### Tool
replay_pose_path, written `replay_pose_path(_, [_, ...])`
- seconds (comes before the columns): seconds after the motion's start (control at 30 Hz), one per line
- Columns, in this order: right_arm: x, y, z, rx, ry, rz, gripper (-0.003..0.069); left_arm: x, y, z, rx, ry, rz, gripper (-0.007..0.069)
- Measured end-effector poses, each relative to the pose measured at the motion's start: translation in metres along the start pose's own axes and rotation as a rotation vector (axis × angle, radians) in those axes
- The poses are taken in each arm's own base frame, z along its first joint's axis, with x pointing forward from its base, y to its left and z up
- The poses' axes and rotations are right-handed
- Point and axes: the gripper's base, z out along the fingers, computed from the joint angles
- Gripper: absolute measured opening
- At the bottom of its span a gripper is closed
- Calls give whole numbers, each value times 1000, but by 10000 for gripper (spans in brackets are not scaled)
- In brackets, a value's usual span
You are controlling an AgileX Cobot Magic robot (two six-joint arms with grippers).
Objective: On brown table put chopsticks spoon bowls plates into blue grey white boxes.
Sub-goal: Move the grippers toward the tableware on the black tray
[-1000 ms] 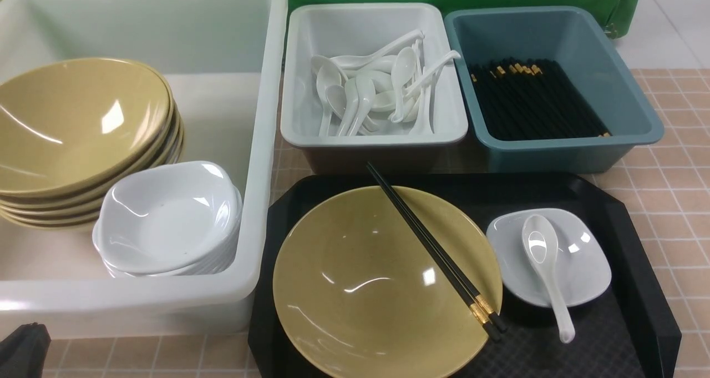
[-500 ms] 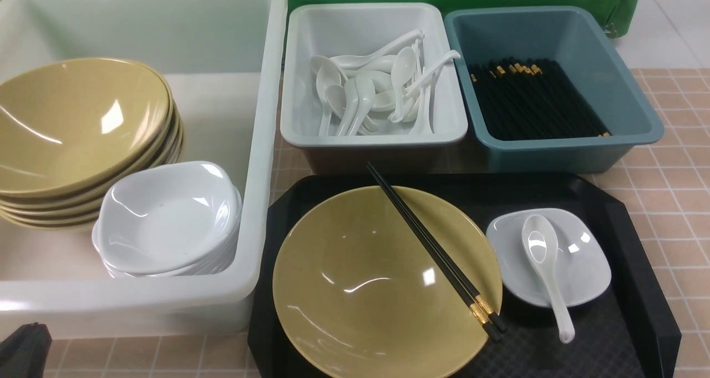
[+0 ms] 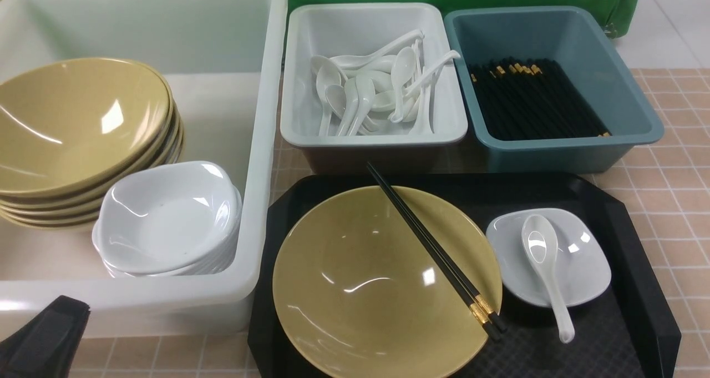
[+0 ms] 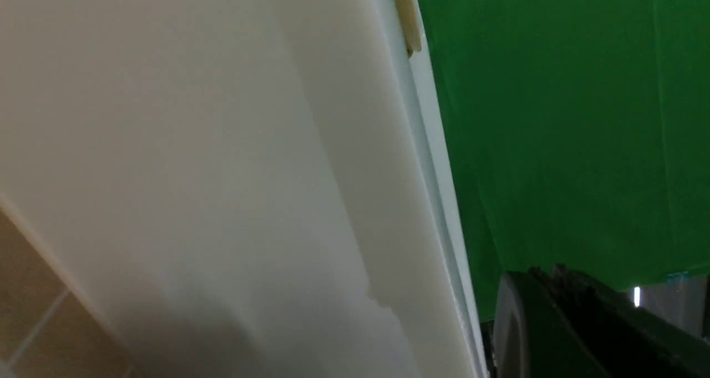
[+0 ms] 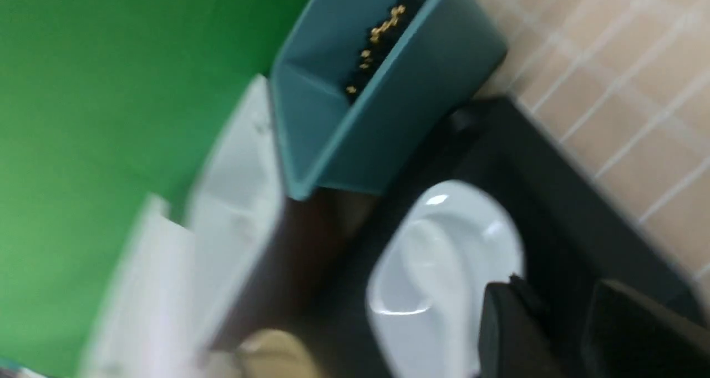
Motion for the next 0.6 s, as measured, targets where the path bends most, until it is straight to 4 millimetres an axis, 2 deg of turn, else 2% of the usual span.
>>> replay_pose_path(0.1, [0, 0, 0, 0, 4, 21, 239, 0, 0, 0, 4, 4, -18, 1])
replay_pose_path(0.2, [0, 0, 0, 0, 5, -37, 239, 4, 0, 0, 3, 47, -41, 1])
replay_pose_path(0.27, [1, 0, 0, 5, 15, -41, 239, 6, 0, 0, 2, 66, -26, 1])
replay_pose_path(0.3, [3, 0, -1, 7, 45, -61, 239, 8, -4, -1, 12, 92, 44, 1])
replay_pose_path(0.33, [4, 0, -1, 9, 65, -81, 239, 7, -10, -2, 30, 99, 97, 1])
replay_pose_path(0.4, [7, 7, -5, -3, 130, -207, 239, 3, -34, -8, 103, 91, 270, 1])
replay_pose_path(0.43, [5, 19, -10, -41, 162, -318, 238, 1, -48, -13, 142, 83, 370, 1])
replay_pose_path(0.47, [5, 19, -10, -41, 162, -318, 237, 0, -54, -15, 158, 76, 405, 1])
replay_pose_path(0.5, [1, 32, -16, -84, 172, -404, 232, -1, -64, -18, 179, 74, 483, 1])
replay_pose_path(0.53, [-5, 51, -21, -120, 186, -506, 206, -4, -85, -22, 197, 84, 623, 1])
replay_pose_path(0.6, [-14, 74, -22, -122, 225, -644, 144, -7, -99, -17, 130, 162, 754, 1])
